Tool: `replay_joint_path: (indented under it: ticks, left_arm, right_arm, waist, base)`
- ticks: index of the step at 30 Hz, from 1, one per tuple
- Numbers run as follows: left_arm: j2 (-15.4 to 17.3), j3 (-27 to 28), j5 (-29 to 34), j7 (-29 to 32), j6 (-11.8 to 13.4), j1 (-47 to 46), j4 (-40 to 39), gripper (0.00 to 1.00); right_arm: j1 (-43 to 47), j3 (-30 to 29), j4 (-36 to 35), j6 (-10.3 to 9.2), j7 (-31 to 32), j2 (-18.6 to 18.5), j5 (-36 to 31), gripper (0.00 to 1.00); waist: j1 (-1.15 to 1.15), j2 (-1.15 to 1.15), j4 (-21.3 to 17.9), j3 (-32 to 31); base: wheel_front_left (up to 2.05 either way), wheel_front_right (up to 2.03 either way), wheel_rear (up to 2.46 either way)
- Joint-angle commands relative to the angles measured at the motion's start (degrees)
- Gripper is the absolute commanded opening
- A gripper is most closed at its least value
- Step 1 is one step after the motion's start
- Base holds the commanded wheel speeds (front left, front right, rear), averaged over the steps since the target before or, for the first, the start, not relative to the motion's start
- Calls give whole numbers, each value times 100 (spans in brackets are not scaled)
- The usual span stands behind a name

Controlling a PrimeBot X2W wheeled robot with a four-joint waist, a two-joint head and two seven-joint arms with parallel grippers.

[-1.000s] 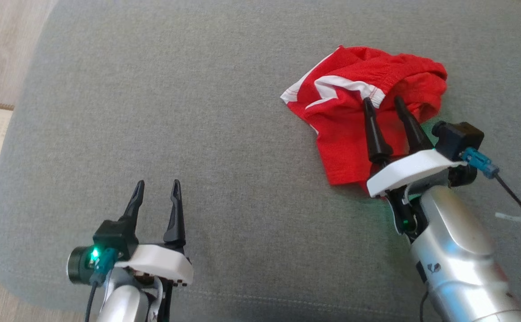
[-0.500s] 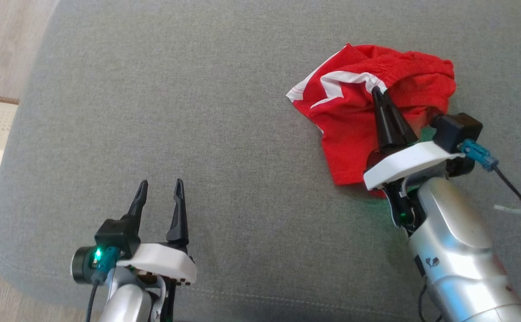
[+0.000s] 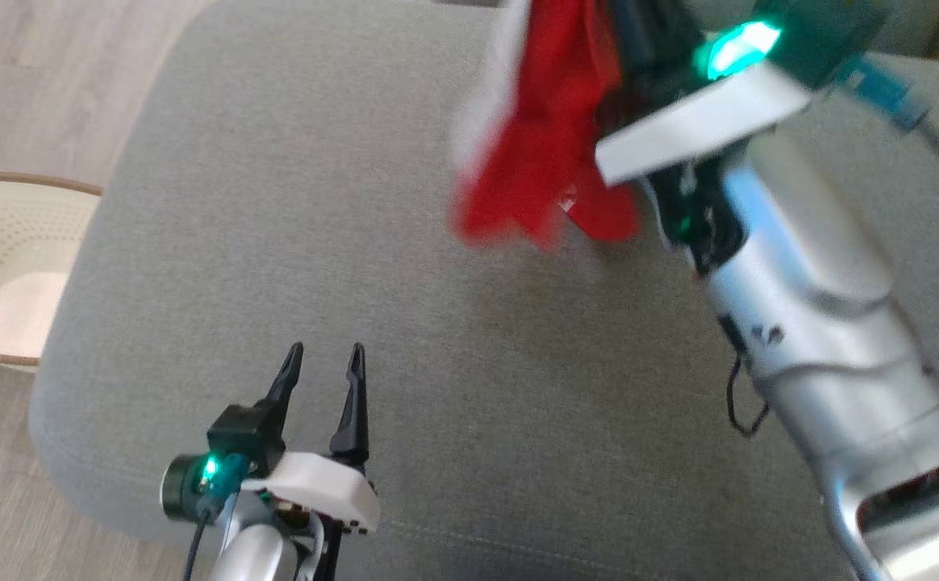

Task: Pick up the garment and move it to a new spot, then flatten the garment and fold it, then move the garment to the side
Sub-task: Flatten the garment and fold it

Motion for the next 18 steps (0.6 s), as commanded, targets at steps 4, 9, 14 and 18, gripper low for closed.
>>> replay_joint_path:
  ticks: [4, 9, 14, 18]
  left_arm:
    - [17, 181, -39, -31, 20, 28, -102, 100]
    - [17, 298, -14, -31, 35, 52, -165, 100]
    - [17, 305, 16, -31, -25, -51, -171, 100]
    - [17, 309, 91, -31, -79, -180, -160, 100]
  right_arm:
    - [-410, 14, -328, -5, -62, 118, 207, 0]
    - [-12, 72, 53, -5, -62, 118, -234, 0]
    - [835, 131, 632, -5, -62, -202, -837, 0]
    - [1600, -142, 952, -5, -62, -681, -991, 0]
  waist:
    - [0, 0, 105, -187]
    - [0, 0, -153, -142]
    - [0, 0, -449, 1]
    - [0, 0, -655, 106]
  base:
    - [0, 0, 0]
    - [0, 0, 0]
    - [0, 0, 0]
    - [0, 0, 0]
